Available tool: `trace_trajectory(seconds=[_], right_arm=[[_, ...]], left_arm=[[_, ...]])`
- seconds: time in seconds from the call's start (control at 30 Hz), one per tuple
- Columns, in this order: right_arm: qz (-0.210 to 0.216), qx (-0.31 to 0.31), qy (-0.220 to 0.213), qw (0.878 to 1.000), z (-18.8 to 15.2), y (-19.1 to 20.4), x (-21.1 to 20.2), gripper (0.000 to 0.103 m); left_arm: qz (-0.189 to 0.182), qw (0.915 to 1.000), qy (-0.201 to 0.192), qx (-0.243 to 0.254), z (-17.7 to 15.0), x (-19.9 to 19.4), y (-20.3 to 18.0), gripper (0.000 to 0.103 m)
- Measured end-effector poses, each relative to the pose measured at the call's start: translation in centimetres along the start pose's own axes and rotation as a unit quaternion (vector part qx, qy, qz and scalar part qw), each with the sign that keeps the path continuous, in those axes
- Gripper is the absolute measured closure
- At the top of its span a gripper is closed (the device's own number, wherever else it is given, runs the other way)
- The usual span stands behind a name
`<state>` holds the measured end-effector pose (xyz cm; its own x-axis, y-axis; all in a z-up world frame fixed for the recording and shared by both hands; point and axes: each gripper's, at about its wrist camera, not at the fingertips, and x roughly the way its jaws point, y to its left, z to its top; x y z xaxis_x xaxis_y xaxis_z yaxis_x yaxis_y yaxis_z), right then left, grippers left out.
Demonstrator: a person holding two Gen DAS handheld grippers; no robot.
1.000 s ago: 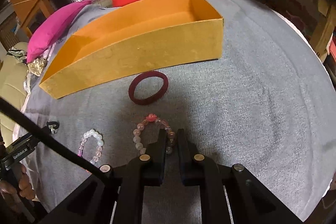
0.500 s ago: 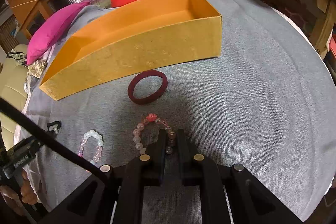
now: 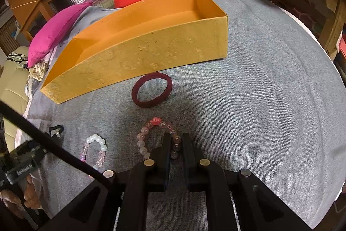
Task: Organize jewelry
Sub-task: 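Grasp the pink-white bead bracelet with the right tool while the left tool grasps the black cord tie, then lift both held items and carry them over the orange box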
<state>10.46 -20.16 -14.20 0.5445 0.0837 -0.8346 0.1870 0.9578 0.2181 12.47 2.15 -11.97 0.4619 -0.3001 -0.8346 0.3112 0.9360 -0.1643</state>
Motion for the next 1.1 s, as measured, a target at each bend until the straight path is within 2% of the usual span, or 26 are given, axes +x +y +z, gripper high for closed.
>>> trace_trajectory(seconds=[0.1, 0.17, 0.37, 0.43, 0.6, 0.73, 0.77, 0.8, 0.83, 0.87, 1.0, 1.1], right_arm=[[0.0, 0.002, 0.0, 1.0, 0.0, 0.0, 0.0, 0.091], [0.0, 0.001, 0.0, 1.0, 0.0, -0.1, 0.0, 0.091], [0.003, 0.003, 0.002, 1.0, 0.0, -0.1, 0.0, 0.091], [0.002, 0.002, 0.002, 1.0, 0.0, -0.1, 0.0, 0.091], [0.001, 0.001, 0.001, 1.0, 0.1, -0.1, -0.1, 0.091], [0.001, 0.0, 0.0, 1.0, 0.0, 0.0, 0.0, 0.091], [0.001, 0.0, 0.0, 1.0, 0.0, 0.0, 0.0, 0.091], [0.002, -0.001, 0.0, 1.0, -0.1, 0.0, 0.0, 0.091], [0.002, -0.001, 0.0, 1.0, -0.1, -0.1, 0.0, 0.091], [0.004, -0.001, 0.0, 1.0, -0.1, -0.1, 0.0, 0.091], [0.012, 0.0, -0.003, 1.0, -0.1, -0.4, -0.3, 0.091], [0.03, 0.006, -0.014, 0.999, 0.0, -0.8, -0.8, 0.092]], left_arm=[[-0.056, 0.9984, -0.013, -0.002, 0.0, -1.1, -0.4, 0.027], [-0.064, 0.9976, -0.024, -0.011, 0.0, -1.6, -0.3, 0.027], [0.013, 0.999, -0.031, -0.029, 0.8, -1.1, 1.3, 0.027], [0.02, 0.9991, -0.031, -0.02, 0.7, -1.0, 1.0, 0.027], [0.042, 0.9973, -0.032, 0.05, 1.2, 0.3, -1.9, 0.027], [0.038, 0.9967, -0.007, 0.071, 0.9, 1.4, -3.0, 0.027], [0.035, 0.9967, -0.005, 0.074, 0.8, 1.6, -3.0, 0.035], [0.032, 0.9963, -0.006, 0.079, 0.7, 1.5, -3.2, 0.051], [0.023, 0.9962, -0.009, 0.083, 0.7, 1.4, -3.3, 0.06], [0.009, 0.9965, -0.008, 0.082, 0.6, 1.3, -3.3, 0.077], [0.0, 0.997, -0.009, 0.077, 0.4, 1.1, -3.4, 0.088], [-0.023, 0.9975, -0.006, 0.067, 0.3, 1.0, -3.4, 0.089]])
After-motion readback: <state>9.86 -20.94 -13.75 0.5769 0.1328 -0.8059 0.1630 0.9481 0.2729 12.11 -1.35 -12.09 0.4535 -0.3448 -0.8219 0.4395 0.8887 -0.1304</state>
